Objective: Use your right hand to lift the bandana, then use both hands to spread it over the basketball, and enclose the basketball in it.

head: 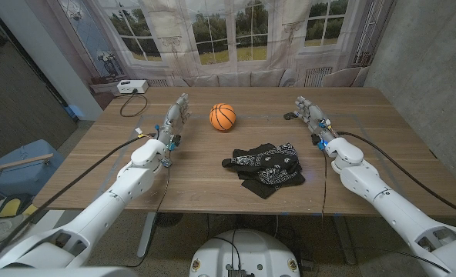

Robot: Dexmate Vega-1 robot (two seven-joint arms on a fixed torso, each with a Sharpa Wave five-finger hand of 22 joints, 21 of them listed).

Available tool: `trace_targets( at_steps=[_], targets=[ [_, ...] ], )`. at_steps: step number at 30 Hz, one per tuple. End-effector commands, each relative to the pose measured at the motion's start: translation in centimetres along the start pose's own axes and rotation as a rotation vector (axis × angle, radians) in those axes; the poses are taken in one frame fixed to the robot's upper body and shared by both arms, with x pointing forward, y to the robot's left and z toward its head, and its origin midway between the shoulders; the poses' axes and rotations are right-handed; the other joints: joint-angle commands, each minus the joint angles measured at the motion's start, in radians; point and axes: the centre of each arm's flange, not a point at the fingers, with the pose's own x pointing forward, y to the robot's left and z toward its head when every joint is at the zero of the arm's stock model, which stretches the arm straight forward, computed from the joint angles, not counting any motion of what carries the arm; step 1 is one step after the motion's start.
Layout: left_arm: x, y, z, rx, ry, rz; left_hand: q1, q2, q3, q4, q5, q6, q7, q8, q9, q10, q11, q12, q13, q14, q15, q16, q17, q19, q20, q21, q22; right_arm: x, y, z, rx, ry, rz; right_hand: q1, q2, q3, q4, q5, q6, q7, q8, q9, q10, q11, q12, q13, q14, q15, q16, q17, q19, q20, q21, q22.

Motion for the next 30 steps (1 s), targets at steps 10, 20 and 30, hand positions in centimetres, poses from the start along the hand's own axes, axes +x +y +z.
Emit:
trace_targets(
  at_steps=[10,20,30],
  targets=[
    [1.1,-2.0,1.4,0.026,0.005,-0.006,0.008,0.003,0.007,0.0,0.004,-0.007,0.002,0.01,0.004,-0.005,0.008,0.01,0.003,-0.013,-0.002,0.008,0.004,0.011,0.004,0.01,0.003,0.7,-0.6,0.6,-0.279,0.022,0.009,0.017,0.006,0.005,-0.015,0.005,0.047,0.019,0.016,0.002,-0.003,0.029,0.011,0.004,0.022,0.08,0.019,-0.011,0.039,0.024,0.004,0.006],
    [0.2,-2.8,1.8,0.024,0.03,0.021,-0.001,0.0,0.001,0.0,0.003,0.057,0.026,0.033,0.005,0.037,0.042,0.029,0.006,0.016,0.03,0.017,0.005,0.031,0.029,0.018,0.005,-0.3,-1.2,1.1,-0.397,0.035,0.017,0.01,0.006,-0.003,-0.012,0.004,0.067,0.022,0.02,0.003,0.01,0.039,0.017,0.005,0.058,0.099,0.034,-0.009,0.063,0.045,0.009,0.008],
    [-0.4,-3.6,2.1,0.026,0.046,0.025,-0.009,-0.002,-0.002,0.002,0.004,0.105,0.045,0.043,0.007,0.061,0.057,0.037,0.009,0.025,0.046,0.018,0.007,0.032,0.042,0.019,0.007,-1.4,-0.9,1.2,-0.555,0.077,0.046,-0.007,0.007,-0.018,-0.006,0.003,0.101,0.029,0.026,0.005,0.039,0.042,0.028,0.008,0.131,0.1,0.063,0.0,0.1,0.07,0.016,0.012]
  ],
)
